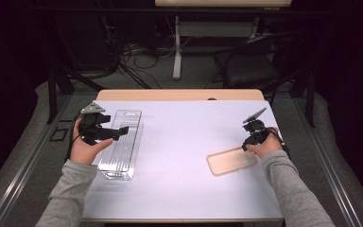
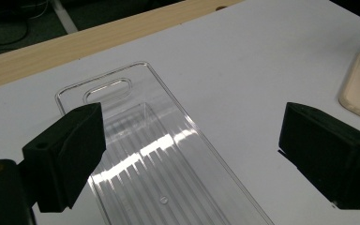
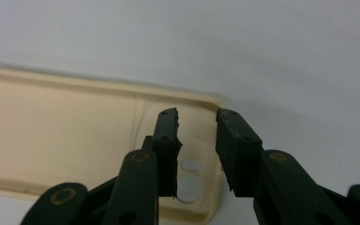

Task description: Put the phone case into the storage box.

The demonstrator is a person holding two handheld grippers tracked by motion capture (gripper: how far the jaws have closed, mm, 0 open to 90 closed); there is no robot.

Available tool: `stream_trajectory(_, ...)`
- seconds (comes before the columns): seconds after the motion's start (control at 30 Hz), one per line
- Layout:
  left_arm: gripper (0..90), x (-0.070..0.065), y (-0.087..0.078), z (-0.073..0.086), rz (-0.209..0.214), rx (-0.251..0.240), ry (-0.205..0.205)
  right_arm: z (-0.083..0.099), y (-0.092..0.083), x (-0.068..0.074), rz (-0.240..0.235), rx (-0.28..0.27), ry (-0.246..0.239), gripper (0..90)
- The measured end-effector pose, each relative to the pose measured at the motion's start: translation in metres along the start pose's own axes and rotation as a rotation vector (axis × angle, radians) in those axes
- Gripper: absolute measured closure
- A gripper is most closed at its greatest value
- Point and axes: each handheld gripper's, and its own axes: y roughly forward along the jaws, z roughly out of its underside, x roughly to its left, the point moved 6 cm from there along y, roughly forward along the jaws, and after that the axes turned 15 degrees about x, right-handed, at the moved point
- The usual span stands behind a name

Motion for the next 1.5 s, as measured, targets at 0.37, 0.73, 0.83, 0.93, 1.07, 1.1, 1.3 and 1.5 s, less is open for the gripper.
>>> stream_trajectory(0.37,7.8,0.001,0.000,0.000,-0.004,0.001,-0.001,0.008,0.005,-0.012,0.003,0.035,0.034,71.9)
stream_trajectory(0.73,7.8,0.001,0.001,0.000,-0.003,0.003,-0.001,0.009,0.011,-0.015,-0.002,0.060,0.062,75.9)
stream_trajectory(0.83,7.8,0.001,0.001,0.000,-0.002,0.002,-0.003,0.009,0.012,-0.016,0.000,0.067,0.059,77.2)
stream_trajectory(0.93,7.8,0.002,0.001,0.001,-0.002,0.003,-0.002,0.008,0.012,-0.015,-0.004,0.070,0.060,78.1)
stream_trajectory(1.07,8.2,0.003,0.002,0.002,-0.001,0.003,-0.008,0.008,0.014,-0.015,-0.005,0.070,0.063,79.3)
stream_trajectory(1.1,8.2,0.003,0.002,0.002,-0.002,0.001,-0.009,0.008,0.014,-0.015,-0.003,0.071,0.063,79.4)
stream_trajectory(1.3,8.2,0.004,0.000,0.002,-0.003,0.000,-0.007,0.008,0.016,-0.015,-0.004,0.090,0.072,81.0)
stream_trajectory(1.5,8.2,0.004,0.000,0.002,-0.004,0.000,-0.010,0.008,0.016,-0.015,-0.006,0.113,0.071,83.5)
